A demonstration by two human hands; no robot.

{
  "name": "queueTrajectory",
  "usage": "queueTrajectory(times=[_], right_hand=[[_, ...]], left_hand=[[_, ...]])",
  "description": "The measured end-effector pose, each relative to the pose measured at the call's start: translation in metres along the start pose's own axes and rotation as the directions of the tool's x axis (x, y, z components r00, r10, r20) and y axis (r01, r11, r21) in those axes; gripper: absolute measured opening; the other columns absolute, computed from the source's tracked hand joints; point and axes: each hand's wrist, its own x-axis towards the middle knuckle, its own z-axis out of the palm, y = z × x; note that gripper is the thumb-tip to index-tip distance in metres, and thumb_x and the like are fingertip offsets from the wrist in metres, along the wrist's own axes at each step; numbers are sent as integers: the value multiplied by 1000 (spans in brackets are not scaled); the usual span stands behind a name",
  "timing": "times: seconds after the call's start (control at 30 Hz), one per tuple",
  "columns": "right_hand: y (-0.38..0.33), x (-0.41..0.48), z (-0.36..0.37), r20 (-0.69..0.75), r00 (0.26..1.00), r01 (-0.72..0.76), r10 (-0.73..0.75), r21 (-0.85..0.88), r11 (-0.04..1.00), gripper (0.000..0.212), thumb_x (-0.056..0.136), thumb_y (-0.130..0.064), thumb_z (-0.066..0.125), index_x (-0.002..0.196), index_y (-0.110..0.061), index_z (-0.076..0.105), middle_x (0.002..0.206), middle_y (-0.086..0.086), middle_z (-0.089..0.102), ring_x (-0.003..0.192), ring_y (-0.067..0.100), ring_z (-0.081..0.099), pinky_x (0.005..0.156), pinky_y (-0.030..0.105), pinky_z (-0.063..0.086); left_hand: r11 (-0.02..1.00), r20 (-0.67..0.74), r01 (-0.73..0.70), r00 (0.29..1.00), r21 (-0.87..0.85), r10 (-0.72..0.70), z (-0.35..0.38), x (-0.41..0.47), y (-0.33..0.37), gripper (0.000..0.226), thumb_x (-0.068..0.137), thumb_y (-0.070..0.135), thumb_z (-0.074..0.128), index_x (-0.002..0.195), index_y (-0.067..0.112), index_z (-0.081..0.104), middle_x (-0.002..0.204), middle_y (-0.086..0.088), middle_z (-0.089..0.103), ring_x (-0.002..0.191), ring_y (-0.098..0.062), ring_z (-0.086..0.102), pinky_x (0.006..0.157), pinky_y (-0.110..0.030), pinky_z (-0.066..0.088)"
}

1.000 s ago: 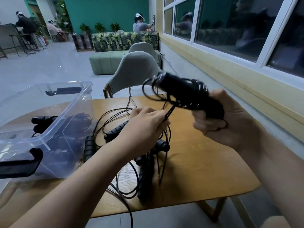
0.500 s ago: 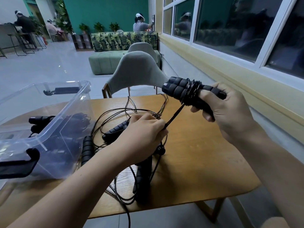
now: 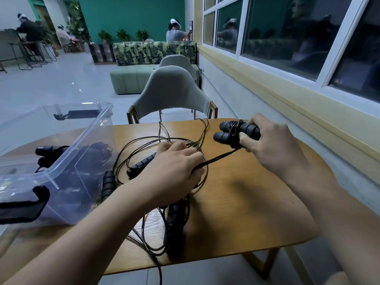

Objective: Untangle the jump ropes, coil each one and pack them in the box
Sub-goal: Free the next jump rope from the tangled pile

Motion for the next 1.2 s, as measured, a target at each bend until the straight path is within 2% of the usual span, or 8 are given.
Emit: queueTrajectory(times=[0.17, 0.37, 0.63, 0.77, 0.83, 0.93, 1.1, 1.2], right_hand=[[-7, 2, -10, 283, 951, -111, 125, -68, 992, 18, 88, -32, 73, 86, -21, 59, 66, 1, 73, 68, 22, 68, 58, 38, 51], [-15, -8, -27, 716, 696, -151, 47, 82, 985, 6, 95, -21, 71, 94, -15, 69, 71, 10, 77, 65, 17, 66, 60, 33, 39], [-6, -7, -34, 794, 549, -350, -262, 502, 791, 29, 92, -23, 74, 101, 1, 61, 84, 30, 70, 66, 32, 66, 46, 27, 27], [-6, -12, -27, 732, 604, -470, -315, 646, 601, 26, 84, -26, 73, 95, -5, 63, 82, 31, 62, 58, 28, 61, 37, 22, 28], [-7, -14, -21, 690, 657, -511, -303, 703, 495, 22, 82, -25, 71, 92, -8, 62, 79, 26, 60, 51, 22, 57, 35, 19, 26], [-11, -17, -14, 632, 720, -548, -287, 771, 324, 32, 84, -23, 74, 103, -6, 55, 83, 23, 54, 43, 13, 49, 37, 17, 24], [-28, -23, -9, 521, 826, -522, -215, 851, 54, 20, 105, -23, 42, 105, -8, 55, 72, 6, 60, 44, 3, 45, 51, 23, 23], [-34, -20, -5, 469, 875, -476, -121, 878, -42, 29, 104, -28, 50, 119, -5, 61, 79, 10, 62, 56, 10, 45, 56, 22, 41]], left_hand=[[998, -83, 0, 997, 67, 6, -6, -2, -11, 25, 103, 50, 39, 100, 33, 56, 103, 17, 56, 112, -16, 49, 101, -43, 35], [998, -153, -29, 987, 63, 39, -2, 2, -14, 17, 103, 49, 53, 103, 34, 61, 111, 19, 60, 122, -17, 53, 106, -47, 35], [999, -160, -51, 986, 16, 53, -3, 4, -7, 32, 104, 55, 38, 107, 35, 63, 113, 22, 67, 122, -13, 53, 105, -47, 35], [991, -102, -78, 992, -107, 67, 2, 6, 2, 17, 98, 40, 62, 114, 33, 61, 115, 20, 64, 124, -11, 50, 108, -46, 33], [978, -160, -94, 985, -184, 64, 2, 3, 9, 20, 94, 35, 55, 110, 28, 64, 110, 16, 64, 118, -12, 49, 103, -45, 38], [873, -185, 65, 967, -484, -174, 6, 0, 13, 34, 95, 20, 62, 128, 24, 64, 129, -5, 65, 127, -23, 53, 101, -37, 47], [847, 6, 92, 995, -523, -104, 1, 10, 9, 31, 106, 45, 42, 98, 29, 68, 100, 14, 65, 105, -12, 59, 98, -52, 48], [812, 101, 120, 992, -572, -76, -1, 7, 8, 32, 109, 45, 41, 98, 31, 68, 100, 13, 63, 108, -6, 56, 99, -45, 48]])
